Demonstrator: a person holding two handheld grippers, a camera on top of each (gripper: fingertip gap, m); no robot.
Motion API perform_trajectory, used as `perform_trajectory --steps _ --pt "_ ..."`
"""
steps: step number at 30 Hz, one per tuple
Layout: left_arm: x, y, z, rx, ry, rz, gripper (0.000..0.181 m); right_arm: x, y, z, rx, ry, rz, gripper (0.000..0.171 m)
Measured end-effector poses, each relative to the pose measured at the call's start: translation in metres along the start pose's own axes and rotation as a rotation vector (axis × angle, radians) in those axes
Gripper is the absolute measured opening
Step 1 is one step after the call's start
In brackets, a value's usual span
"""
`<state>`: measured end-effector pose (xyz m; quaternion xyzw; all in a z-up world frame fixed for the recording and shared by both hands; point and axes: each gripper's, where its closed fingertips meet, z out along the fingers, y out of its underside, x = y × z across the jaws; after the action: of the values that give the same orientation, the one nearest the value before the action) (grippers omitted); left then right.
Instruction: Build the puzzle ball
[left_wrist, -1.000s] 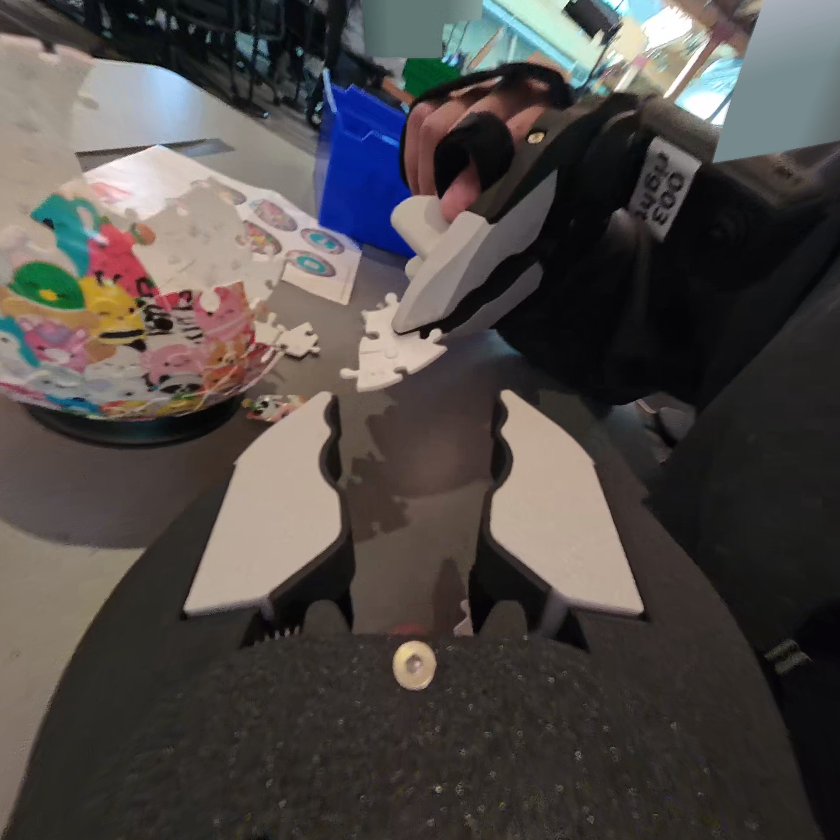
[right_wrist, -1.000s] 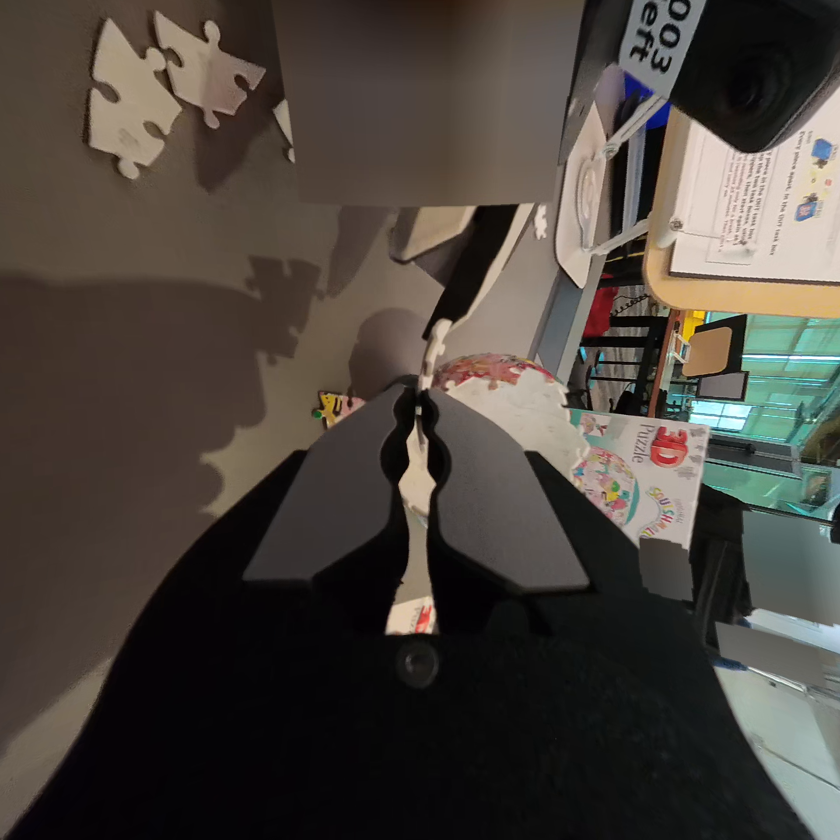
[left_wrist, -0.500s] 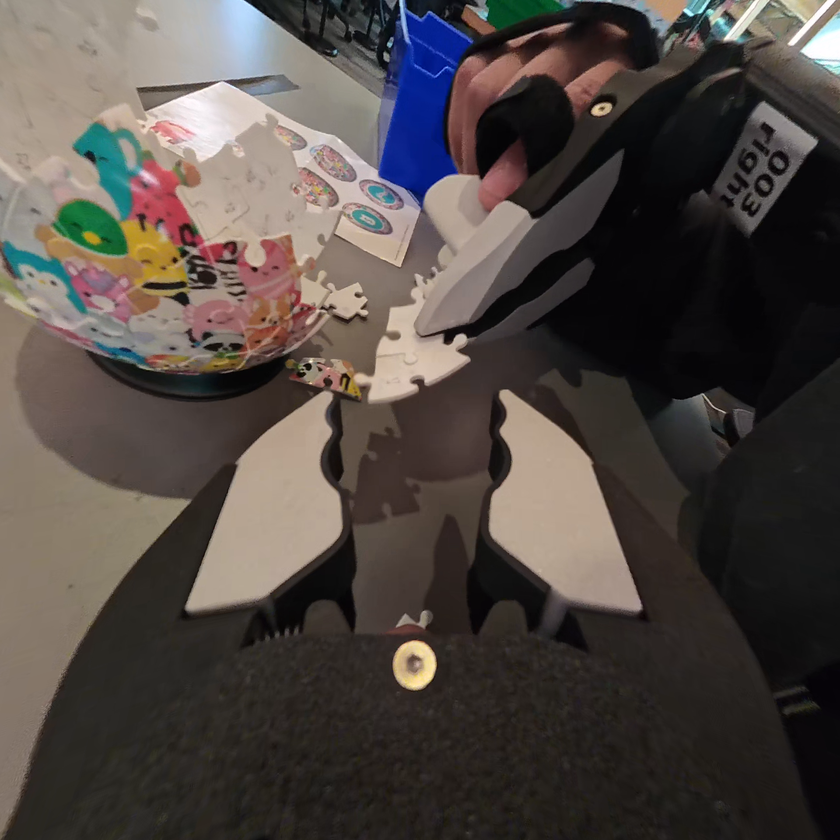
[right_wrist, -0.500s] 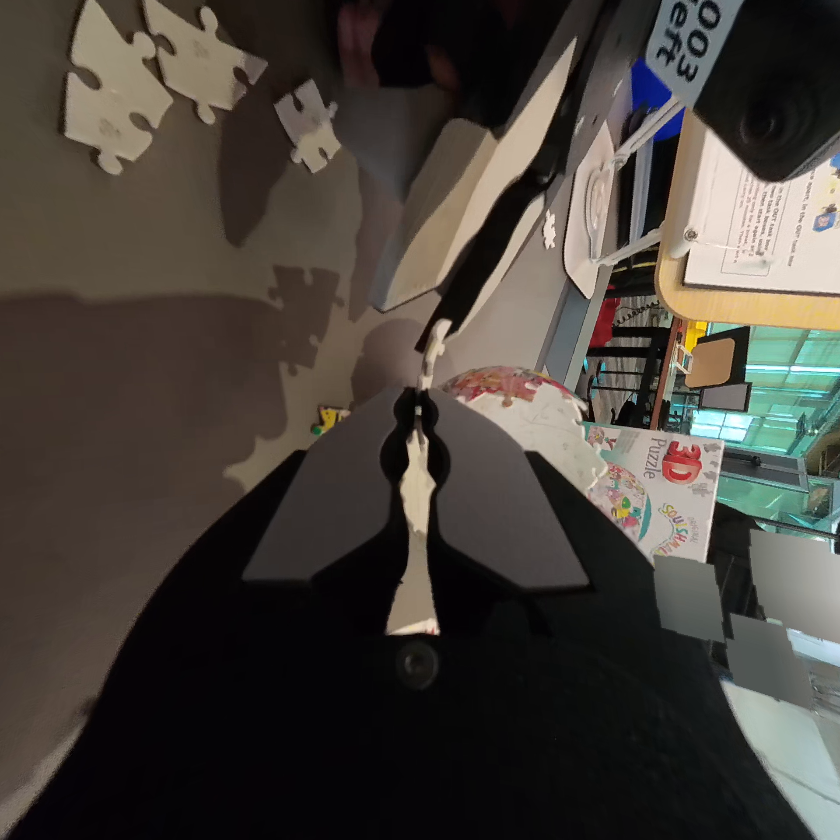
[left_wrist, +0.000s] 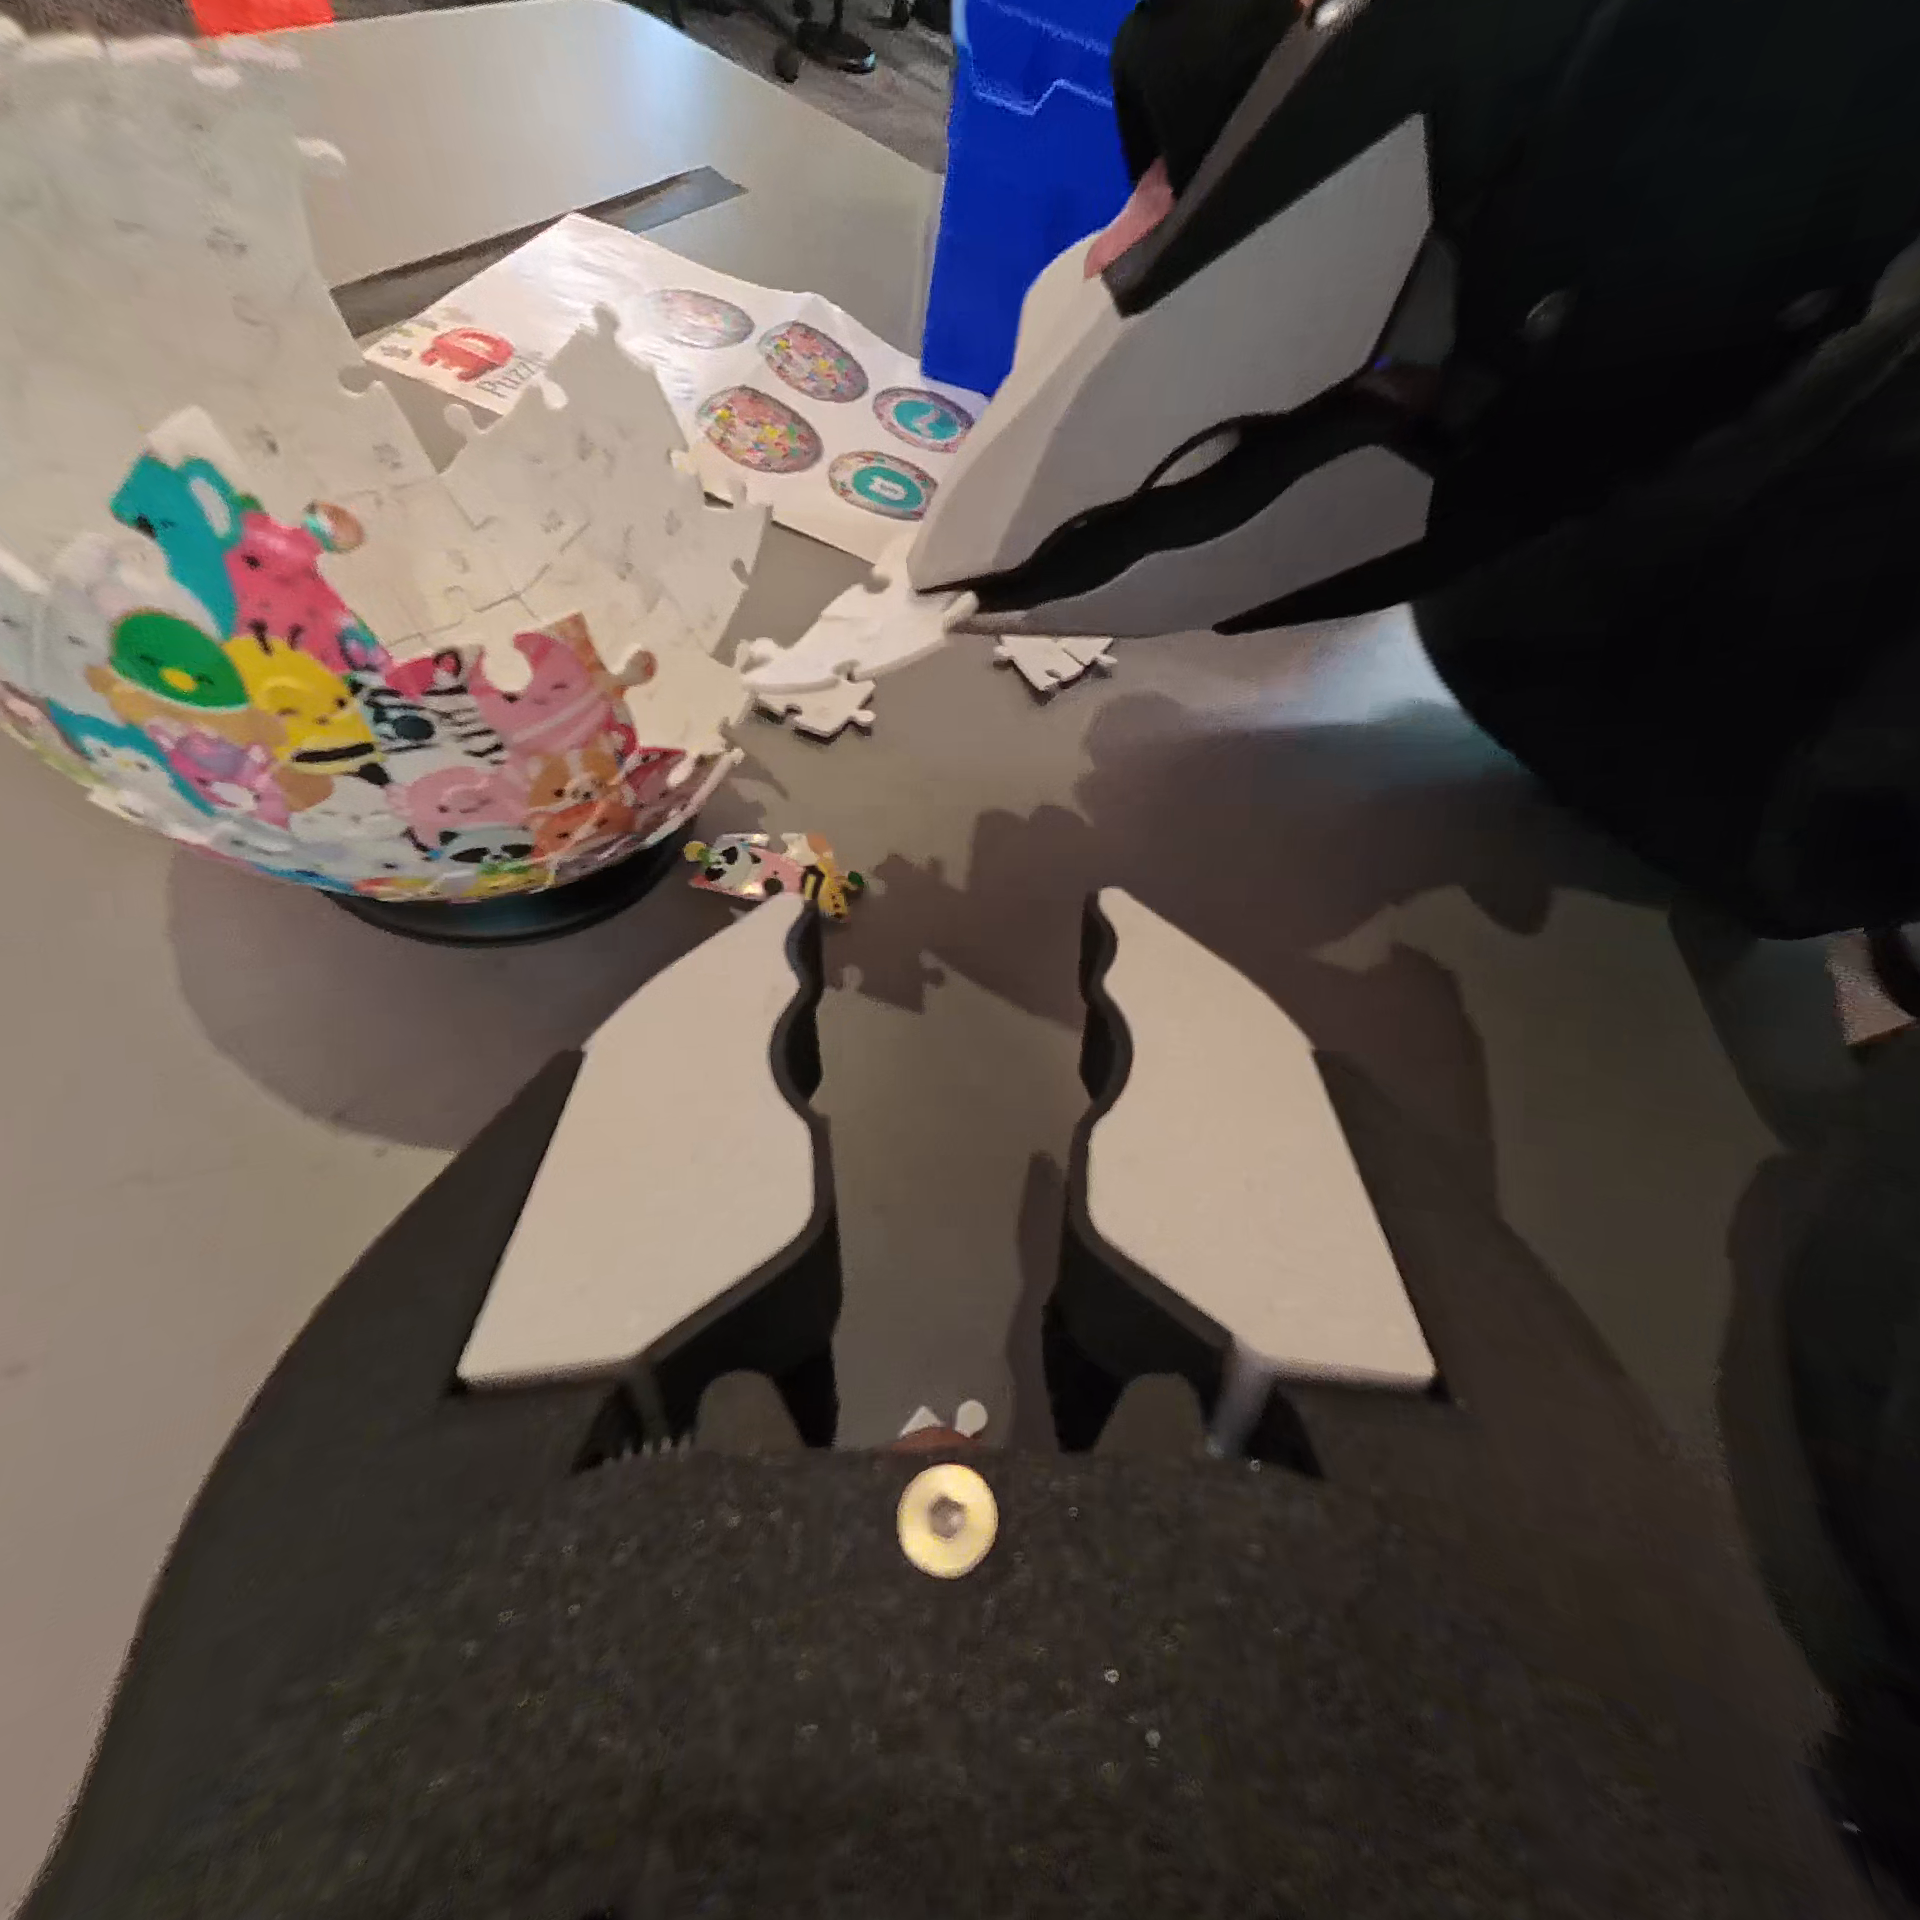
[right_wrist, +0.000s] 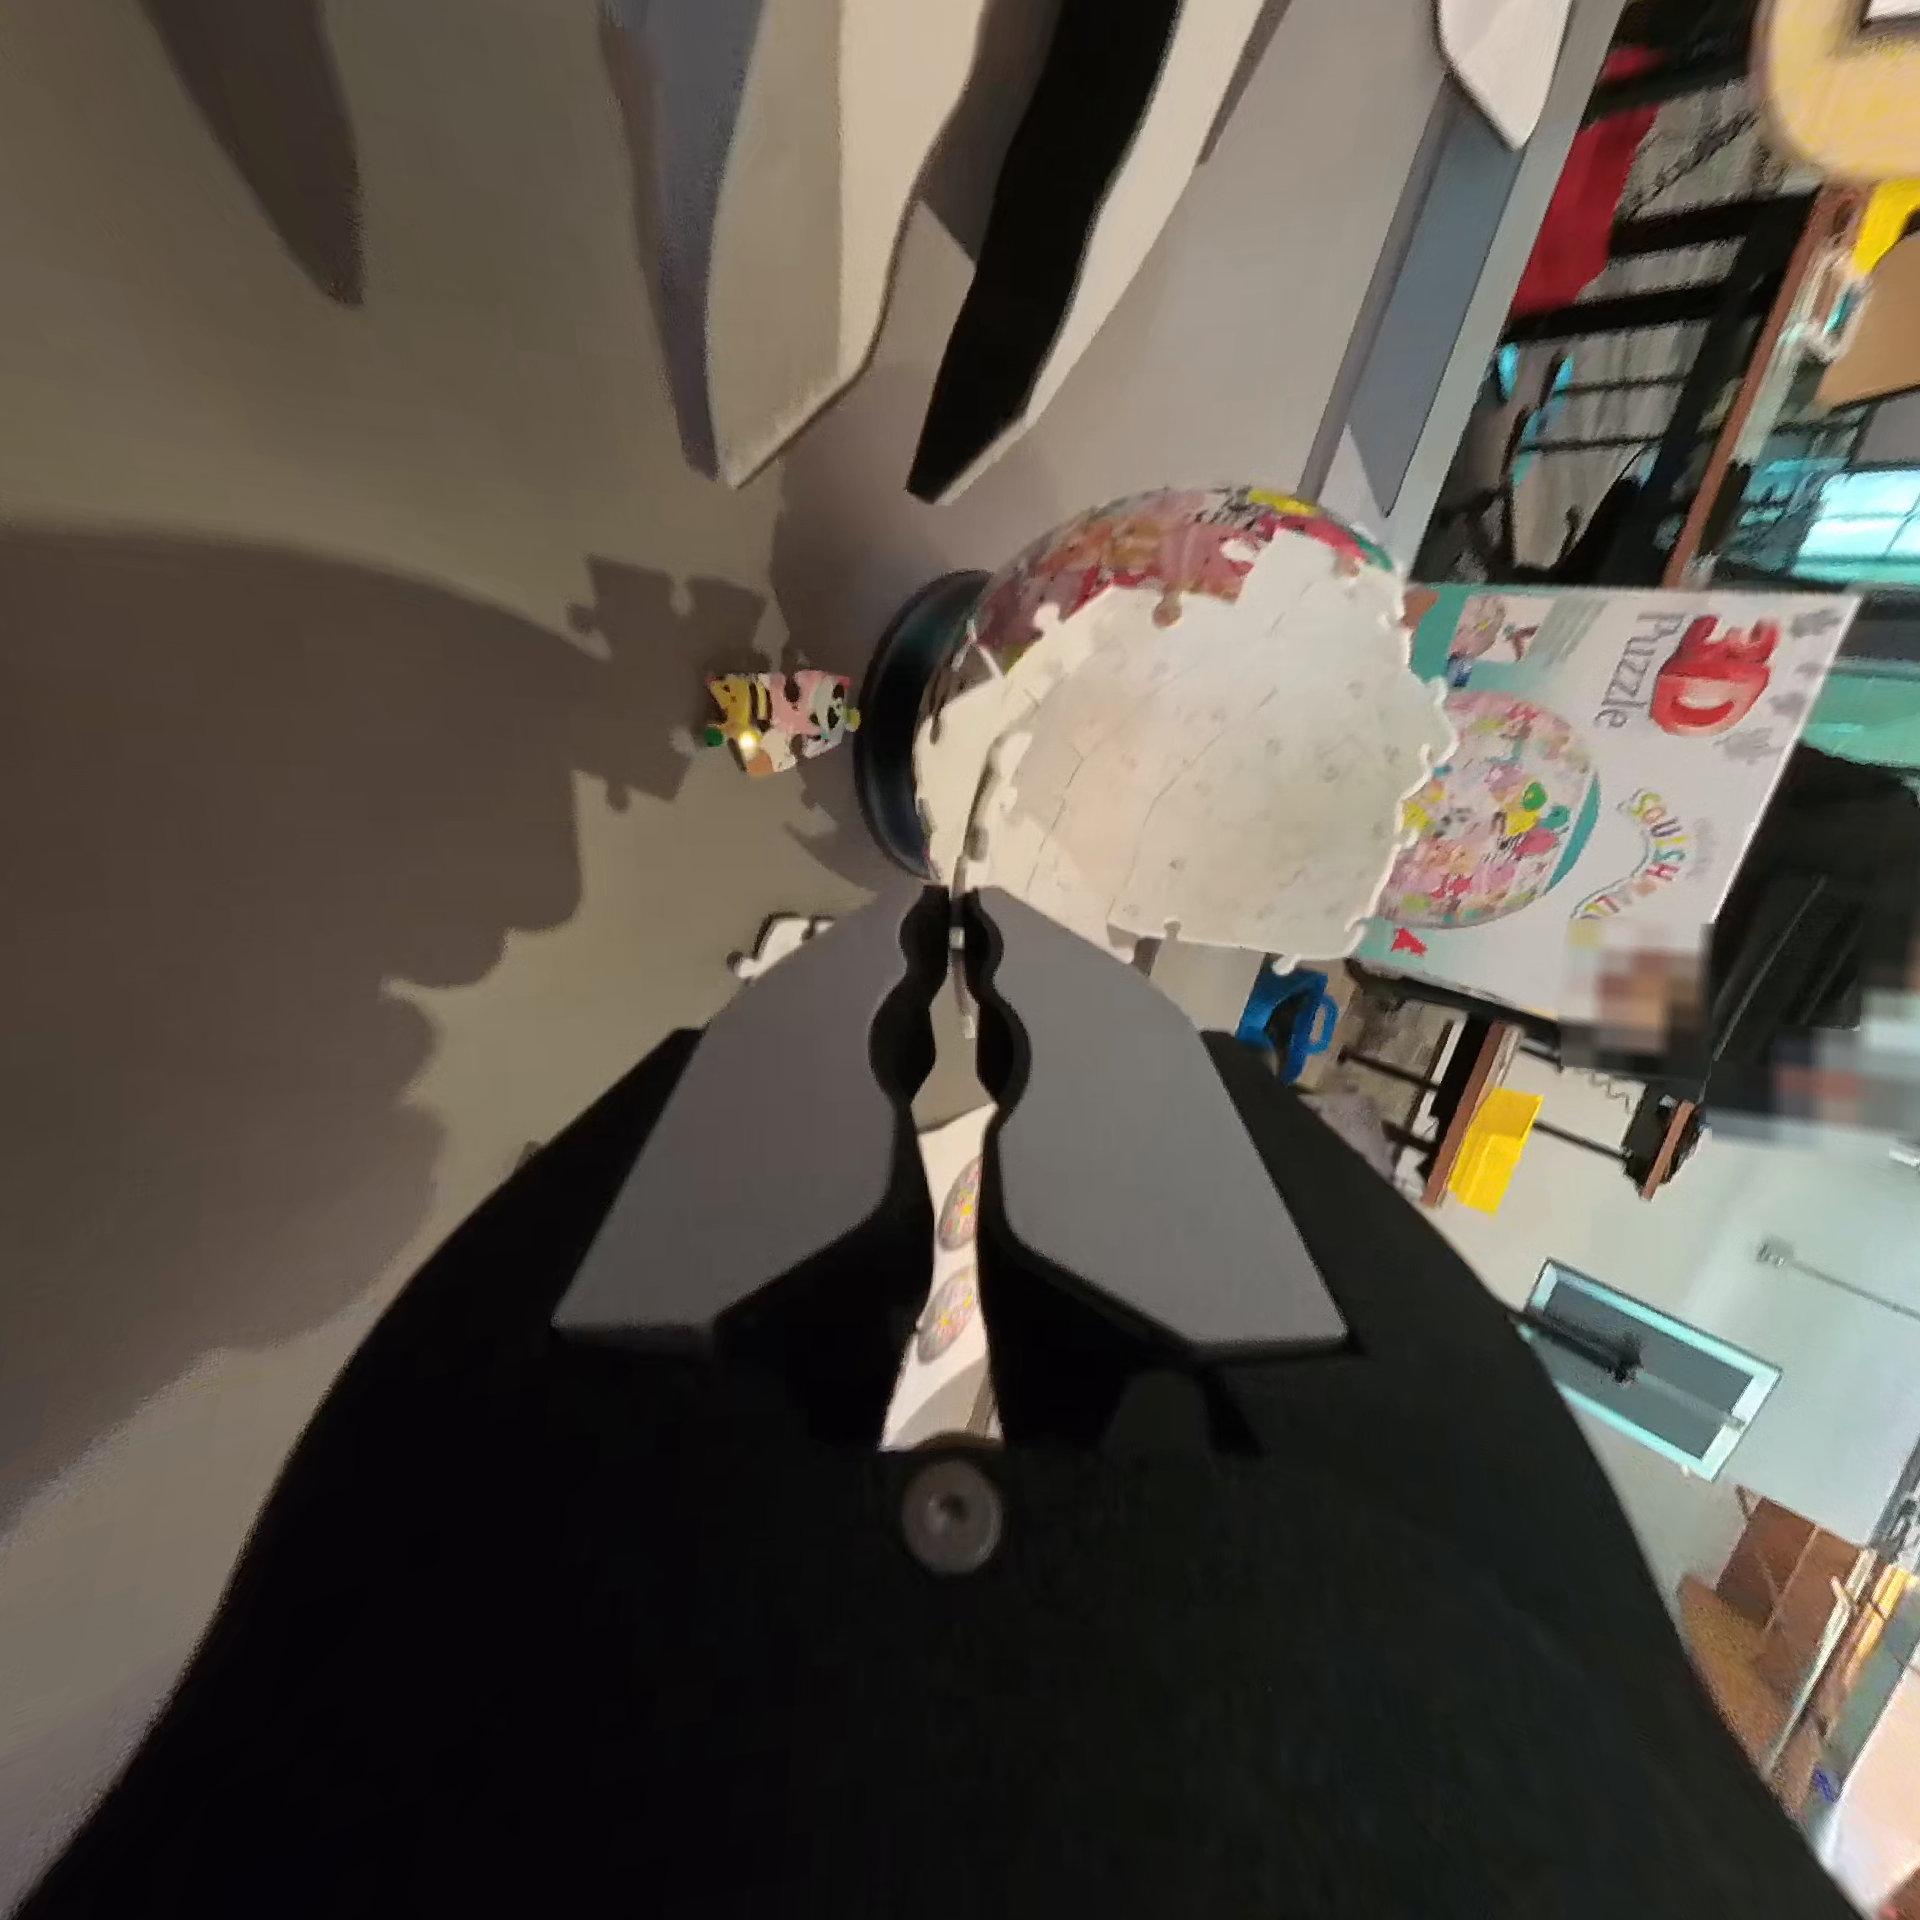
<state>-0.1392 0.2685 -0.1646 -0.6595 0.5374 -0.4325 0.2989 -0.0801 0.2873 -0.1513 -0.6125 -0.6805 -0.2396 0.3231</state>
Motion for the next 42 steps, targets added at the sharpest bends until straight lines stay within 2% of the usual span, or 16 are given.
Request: perform_trajectory --steps 6,10,12,14,15,17,23,26,28,30,33,35,39,42 --pt "-0.059 -0.016 -0.03 0.0 -0.201 0.218 0.047 0.002 0.002 -0.002 -0.178 -0.159 0.066 0.002" --pt "-0.108 -0.044 -0.058 0.145 -0.171 0.301 0.059 0.003 0.006 -0.001 -0.261 -0.248 0.066 0.002" --pt "-0.136 -0.058 -0.064 0.229 -0.132 0.278 0.06 0.006 0.005 0.002 -0.294 -0.282 0.03 0.002" --pt "-0.161 -0.057 -0.059 0.218 -0.117 0.217 0.067 0.006 0.004 0.004 -0.345 -0.355 -0.022 0.002" --pt "-0.166 -0.053 -0.055 0.21 -0.106 0.184 0.071 0.006 0.005 0.005 -0.378 -0.388 -0.055 0.002" --pt "-0.164 -0.039 -0.051 0.206 -0.078 0.165 0.065 0.009 0.006 0.007 -0.426 -0.427 -0.12 0.002" --pt "-0.154 -0.031 -0.052 0.182 -0.13 0.311 0.069 0.012 0.005 0.016 -0.459 -0.49 -0.204 0.002" --pt "-0.147 -0.028 -0.046 0.153 -0.121 0.346 0.072 0.014 0.0 0.017 -0.393 -0.455 -0.134 0.002" --pt "-0.143 -0.032 -0.048 0.189 -0.096 0.321 0.071 0.022 0.003 0.013 -0.345 -0.367 -0.006 0.002" --pt "-0.134 -0.038 -0.052 0.243 -0.002 0.23 0.074 0.029 0.008 0.004 -0.269 -0.254 0.163 0.002" --pt "-0.121 -0.041 -0.054 0.269 0.126 0.06 0.096 0.03 0.01 -0.013 -0.076 -0.079 0.481 0.002" --pt "-0.113 -0.041 -0.055 0.286 0.143 0.006 0.1 0.024 0.014 -0.024 -0.005 0.03 0.6 0.002" --pt "-0.086 -0.04 -0.057 0.266 0.054 0.051 0.099 0.01 0.016 -0.039 -0.076 0.22 0.517 0.002" --pt "-0.045 -0.046 -0.06 0.224 0.029 0.175 0.079 -0.002 -0.02 -0.047 0.057 0.183 0.463 0.002"
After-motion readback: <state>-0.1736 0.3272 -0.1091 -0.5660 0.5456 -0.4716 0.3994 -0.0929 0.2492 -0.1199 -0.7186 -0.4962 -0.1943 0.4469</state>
